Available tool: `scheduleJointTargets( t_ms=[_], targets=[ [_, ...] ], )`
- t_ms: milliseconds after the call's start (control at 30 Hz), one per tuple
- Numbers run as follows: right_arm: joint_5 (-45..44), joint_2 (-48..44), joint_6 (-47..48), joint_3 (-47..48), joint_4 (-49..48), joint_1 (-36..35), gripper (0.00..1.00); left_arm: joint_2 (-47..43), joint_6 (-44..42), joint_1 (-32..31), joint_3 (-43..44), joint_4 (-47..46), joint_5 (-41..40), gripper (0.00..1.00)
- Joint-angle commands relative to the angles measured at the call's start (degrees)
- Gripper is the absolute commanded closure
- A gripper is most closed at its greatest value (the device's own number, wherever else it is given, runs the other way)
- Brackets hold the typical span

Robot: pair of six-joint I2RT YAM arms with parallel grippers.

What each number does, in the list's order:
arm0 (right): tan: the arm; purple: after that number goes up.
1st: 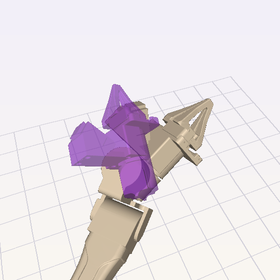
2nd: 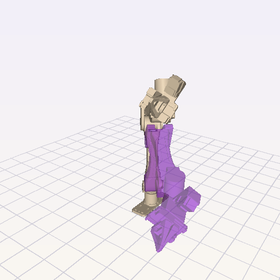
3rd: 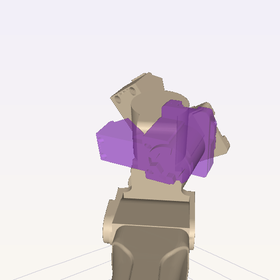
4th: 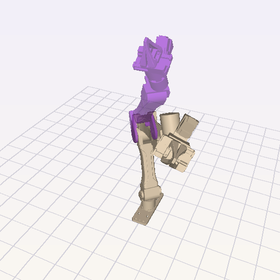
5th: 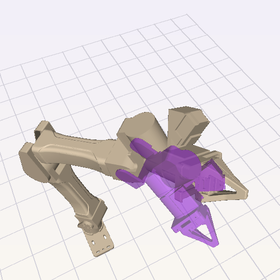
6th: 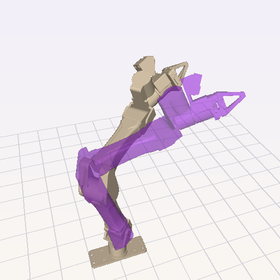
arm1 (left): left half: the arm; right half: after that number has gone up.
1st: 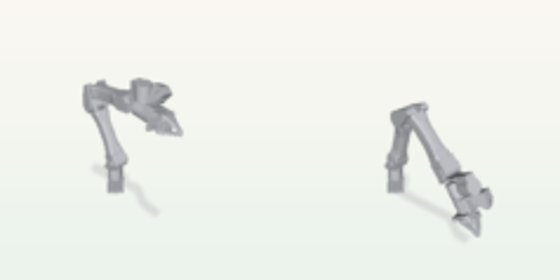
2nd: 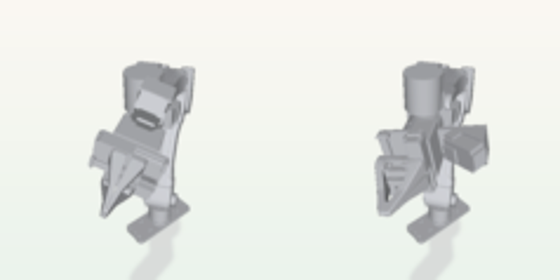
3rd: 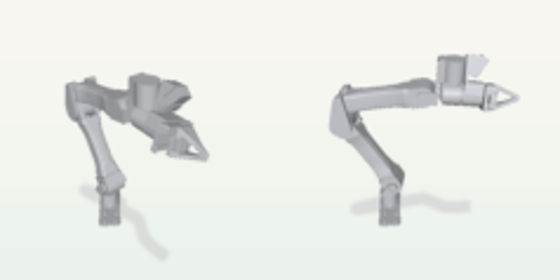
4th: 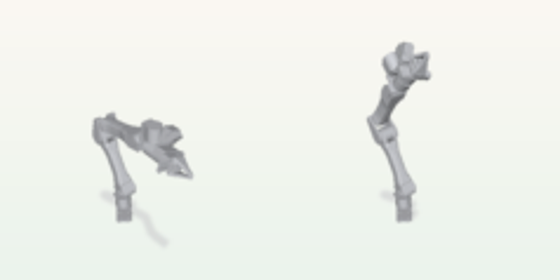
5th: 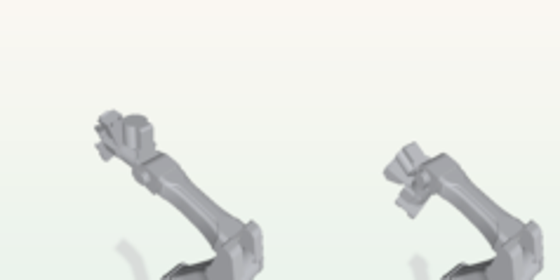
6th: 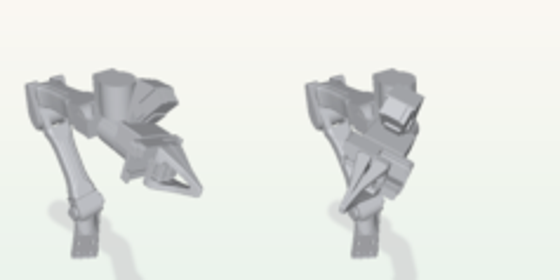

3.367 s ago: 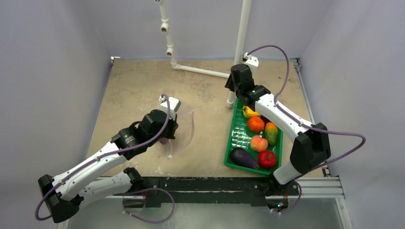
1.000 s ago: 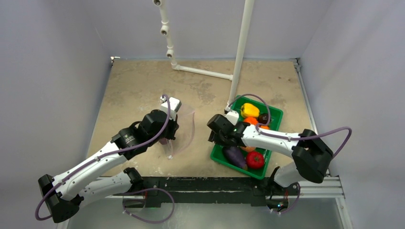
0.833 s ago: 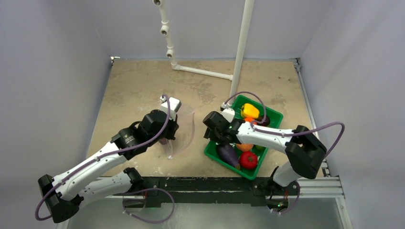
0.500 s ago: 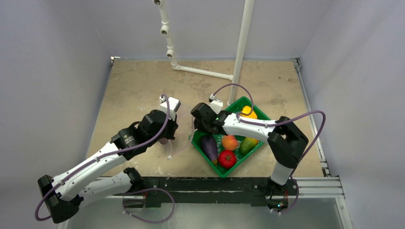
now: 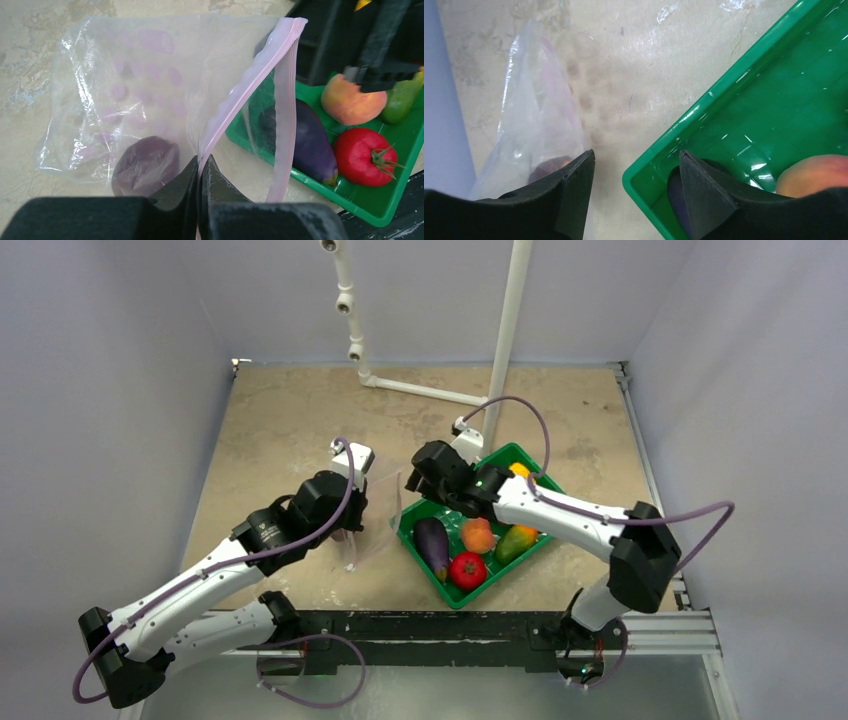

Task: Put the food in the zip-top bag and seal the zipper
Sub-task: Move the bin to the center of the board, then pick up the fake vegetable from the bin.

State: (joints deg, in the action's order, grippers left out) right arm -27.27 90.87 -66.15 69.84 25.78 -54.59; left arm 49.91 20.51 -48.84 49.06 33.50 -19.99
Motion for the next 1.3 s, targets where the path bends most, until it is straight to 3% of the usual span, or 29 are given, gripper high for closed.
scheduleJointTargets(
  t_ms=[0, 367, 833, 1100, 1267],
  targets=[
    [-3.4, -5.4, 2.7, -2.7, 3.3, 0.3, 0.34, -0.6, 1.1, -0.3, 1.0, -0.3, -2.0, 1.0],
    [6.6, -14.7, 15.7, -13.2, -3.2, 0.0, 0.23, -0.2, 1.1, -0.1, 1.2, -0.2, -3.5, 1.0],
    [12.0, -8.8, 20.5, -18.0, -10.4, -3.4, 0.14, 0.6, 1.0, 0.1, 1.2, -0.4, -4.4, 1.0],
    [7.9, -3.6, 18.4, -17.4, -7.7, -5.3, 0.16, 1.3, 0.9, 0.3, 1.3, -0.4, -4.1, 1.0],
    [5.8, -3.2, 16.5, -17.3, -6.3, -5.8, 0.31, 1.6, 0.9, 0.3, 1.3, -0.2, -4.1, 1.0]
  ],
)
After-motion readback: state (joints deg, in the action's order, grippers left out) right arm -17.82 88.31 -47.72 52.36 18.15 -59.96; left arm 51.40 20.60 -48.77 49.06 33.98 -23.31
